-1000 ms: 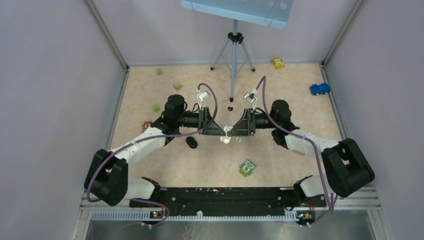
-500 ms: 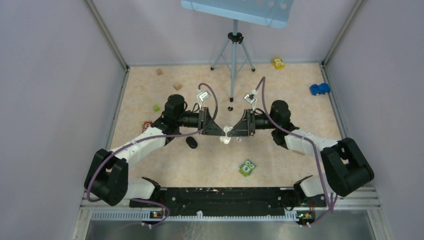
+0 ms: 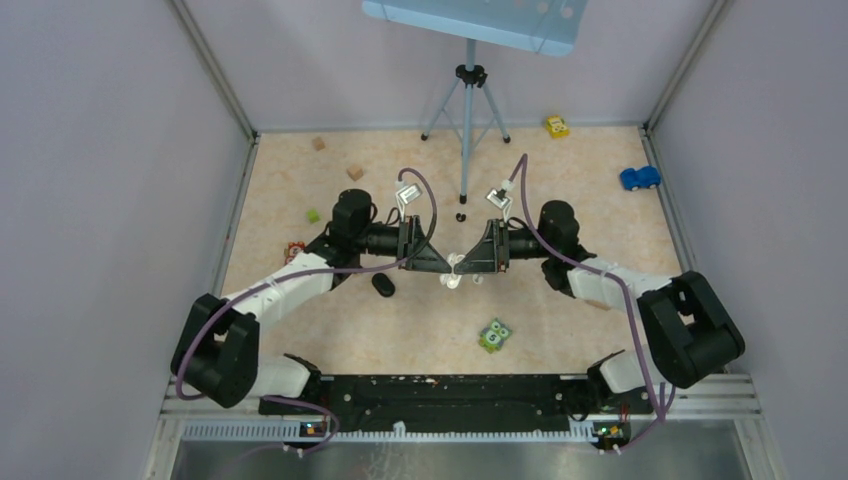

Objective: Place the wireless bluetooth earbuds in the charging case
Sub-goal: Pass from the right arm to the left

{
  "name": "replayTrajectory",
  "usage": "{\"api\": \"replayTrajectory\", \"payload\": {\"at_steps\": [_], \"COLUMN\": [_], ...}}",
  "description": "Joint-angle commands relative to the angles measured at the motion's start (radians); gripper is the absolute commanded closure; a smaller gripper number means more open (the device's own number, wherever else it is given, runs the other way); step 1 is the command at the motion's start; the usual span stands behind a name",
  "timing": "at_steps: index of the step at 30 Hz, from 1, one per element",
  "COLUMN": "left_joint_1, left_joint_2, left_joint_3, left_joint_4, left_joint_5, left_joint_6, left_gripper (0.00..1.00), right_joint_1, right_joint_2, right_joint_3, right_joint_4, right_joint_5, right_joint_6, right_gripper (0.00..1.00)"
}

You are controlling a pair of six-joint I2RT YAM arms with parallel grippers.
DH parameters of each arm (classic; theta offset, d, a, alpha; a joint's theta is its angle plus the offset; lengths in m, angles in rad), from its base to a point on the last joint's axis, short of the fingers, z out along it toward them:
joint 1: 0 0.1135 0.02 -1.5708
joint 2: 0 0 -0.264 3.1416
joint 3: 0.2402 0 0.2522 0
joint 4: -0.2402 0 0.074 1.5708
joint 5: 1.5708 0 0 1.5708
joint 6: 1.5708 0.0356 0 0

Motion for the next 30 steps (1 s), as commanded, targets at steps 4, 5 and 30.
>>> {"api": "replayTrajectory", "payload": {"at_steps": [4,5,30], "left_joint_1": [-0.005,-0.004,-0.02], "left_joint_2": [0.014,0.016,0.032], "left_joint_3": [0.048,0.05,0.113], "left_joint_4": [-0.015,-0.018,-0.176], "left_joint_5": [0.005,0.006,-0.059], "left_joint_6": [0.032,0.034,0.149], "left_gripper": [0.48,0.46,0.54], "right_joint_1": [-0.005,-0.006,-0.006], "right_joint_2": [0.011,0.011,0.019], "right_joint_3": [0.017,0.017,0.024], "right_joint_4": [0.058,0.057,0.046], "right_joint_5": [-0.01,-0.01,-0.001], "right_joint_6": [-0.019,-0.019,-0.007], "right_gripper": [1.0,1.0,1.0]}}
